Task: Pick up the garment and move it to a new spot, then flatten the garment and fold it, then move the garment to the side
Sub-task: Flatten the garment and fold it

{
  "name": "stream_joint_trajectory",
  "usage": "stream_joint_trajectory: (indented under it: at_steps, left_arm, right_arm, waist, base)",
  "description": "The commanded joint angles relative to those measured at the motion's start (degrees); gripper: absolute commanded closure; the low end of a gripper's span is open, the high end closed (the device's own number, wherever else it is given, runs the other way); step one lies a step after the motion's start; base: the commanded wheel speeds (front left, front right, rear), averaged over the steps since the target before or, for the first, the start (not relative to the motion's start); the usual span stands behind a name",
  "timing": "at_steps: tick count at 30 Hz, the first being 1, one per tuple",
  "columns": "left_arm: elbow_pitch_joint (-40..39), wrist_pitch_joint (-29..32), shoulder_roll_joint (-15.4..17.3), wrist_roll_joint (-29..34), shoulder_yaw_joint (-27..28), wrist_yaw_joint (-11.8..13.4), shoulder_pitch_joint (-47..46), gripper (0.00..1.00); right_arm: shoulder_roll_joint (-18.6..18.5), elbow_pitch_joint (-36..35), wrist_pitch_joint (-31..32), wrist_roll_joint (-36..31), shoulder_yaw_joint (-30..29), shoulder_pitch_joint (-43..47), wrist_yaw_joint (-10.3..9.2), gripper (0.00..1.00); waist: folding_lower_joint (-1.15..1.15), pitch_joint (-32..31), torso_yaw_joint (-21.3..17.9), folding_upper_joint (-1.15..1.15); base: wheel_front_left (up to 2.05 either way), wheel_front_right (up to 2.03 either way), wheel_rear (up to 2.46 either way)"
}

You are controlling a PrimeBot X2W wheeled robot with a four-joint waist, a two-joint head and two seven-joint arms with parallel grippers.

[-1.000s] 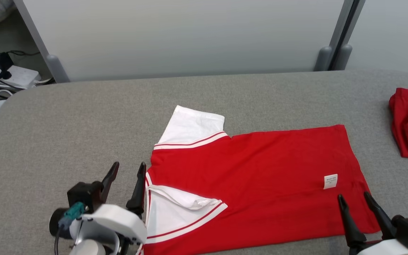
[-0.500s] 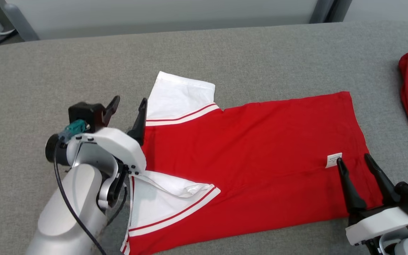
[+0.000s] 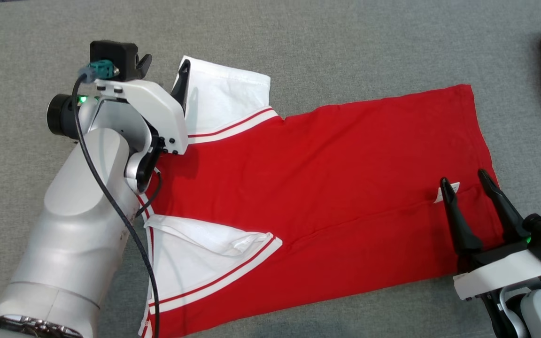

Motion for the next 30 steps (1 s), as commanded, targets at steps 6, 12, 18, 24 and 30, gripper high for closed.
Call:
stream_joint_trajectory:
  at_steps: [6,12,18,24,30]
  left_arm:
    - [8.9,0.7,0.6,1.1,0.2,-2.6,-9.3,0.0]
    - [16.1,0.0,0.5,1.7,-0.8,-4.0,-13.9,0.0]
    - [22.4,-0.6,1.0,1.8,-1.4,-4.5,-16.9,0.0]
    - [25.9,-1.7,1.4,2.3,-2.2,-4.5,-18.9,0.0]
    - [27.8,-1.8,1.5,2.4,-2.8,-4.9,-20.0,0.05]
  right_arm:
    - [-1.8,-1.9,-0.8,0.5,2.0,-1.6,-0.17,0.0]
    - [-2.0,-1.9,-0.8,0.9,2.7,-2.2,-0.17,0.0]
    - [-2.0,-2.1,-0.8,1.4,3.5,-3.0,-0.17,0.0]
    - [-1.9,-2.0,-0.8,1.7,4.2,-3.5,-0.17,0.0]
    - [-1.7,-2.0,-0.8,1.8,4.2,-3.9,-0.17,0.0]
  waist:
    - [0.0,3.3,-2.0,0.0]
    - [0.0,4.7,-3.4,0.0]
    - [0.0,5.9,-4.9,0.0]
    - [0.0,6.7,-5.9,0.0]
    - [0.0,7.4,-6.4,0.0]
  base:
    - [0.0,0.0,0.0]
    - [0.0,0.0,0.0]
    - [0.0,0.0,0.0]
    - [0.0,0.0,0.0]
    - [0.0,0.0,0.0]
